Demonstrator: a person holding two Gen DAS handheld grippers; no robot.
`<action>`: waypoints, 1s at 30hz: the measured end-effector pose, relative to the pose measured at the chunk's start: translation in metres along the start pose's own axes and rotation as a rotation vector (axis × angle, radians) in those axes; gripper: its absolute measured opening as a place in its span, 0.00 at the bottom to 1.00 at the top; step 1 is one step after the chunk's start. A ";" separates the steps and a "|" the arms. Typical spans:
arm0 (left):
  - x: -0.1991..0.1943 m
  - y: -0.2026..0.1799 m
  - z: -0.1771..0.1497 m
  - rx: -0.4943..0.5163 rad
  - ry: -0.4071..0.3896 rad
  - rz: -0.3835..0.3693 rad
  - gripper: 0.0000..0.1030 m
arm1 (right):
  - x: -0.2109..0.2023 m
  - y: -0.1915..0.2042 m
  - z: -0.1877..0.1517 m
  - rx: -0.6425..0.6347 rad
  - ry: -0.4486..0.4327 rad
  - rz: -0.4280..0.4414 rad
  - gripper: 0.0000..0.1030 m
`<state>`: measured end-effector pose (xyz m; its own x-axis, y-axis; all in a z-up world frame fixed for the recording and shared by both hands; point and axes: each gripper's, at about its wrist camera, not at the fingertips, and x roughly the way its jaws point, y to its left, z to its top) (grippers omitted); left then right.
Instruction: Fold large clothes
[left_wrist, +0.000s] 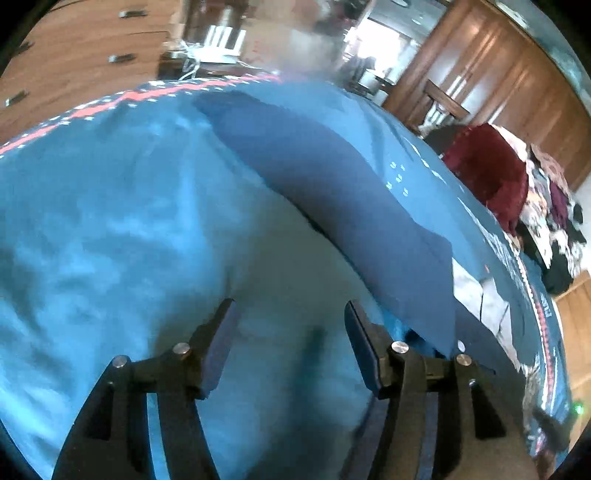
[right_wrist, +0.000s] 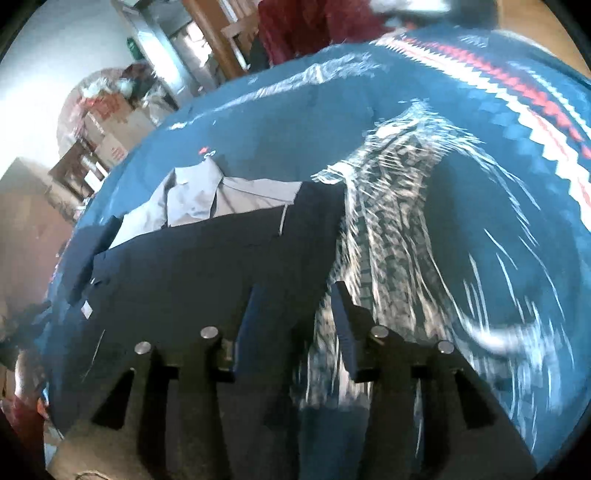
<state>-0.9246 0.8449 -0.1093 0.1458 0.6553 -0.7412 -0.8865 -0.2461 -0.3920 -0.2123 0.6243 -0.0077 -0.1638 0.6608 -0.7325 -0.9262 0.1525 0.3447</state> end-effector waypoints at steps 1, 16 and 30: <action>-0.002 0.001 0.001 0.002 0.000 -0.003 0.61 | -0.003 0.002 -0.008 0.003 -0.009 -0.007 0.39; -0.002 0.002 -0.001 0.017 0.029 -0.053 0.67 | 0.004 0.032 -0.014 -0.058 -0.022 -0.096 0.57; 0.089 0.066 0.125 -0.181 0.003 -0.093 0.74 | 0.000 0.090 -0.038 0.014 0.032 0.061 0.65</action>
<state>-1.0252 0.9761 -0.1325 0.2253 0.6790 -0.6987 -0.7756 -0.3090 -0.5504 -0.3087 0.6104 0.0009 -0.2305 0.6451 -0.7285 -0.9094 0.1236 0.3971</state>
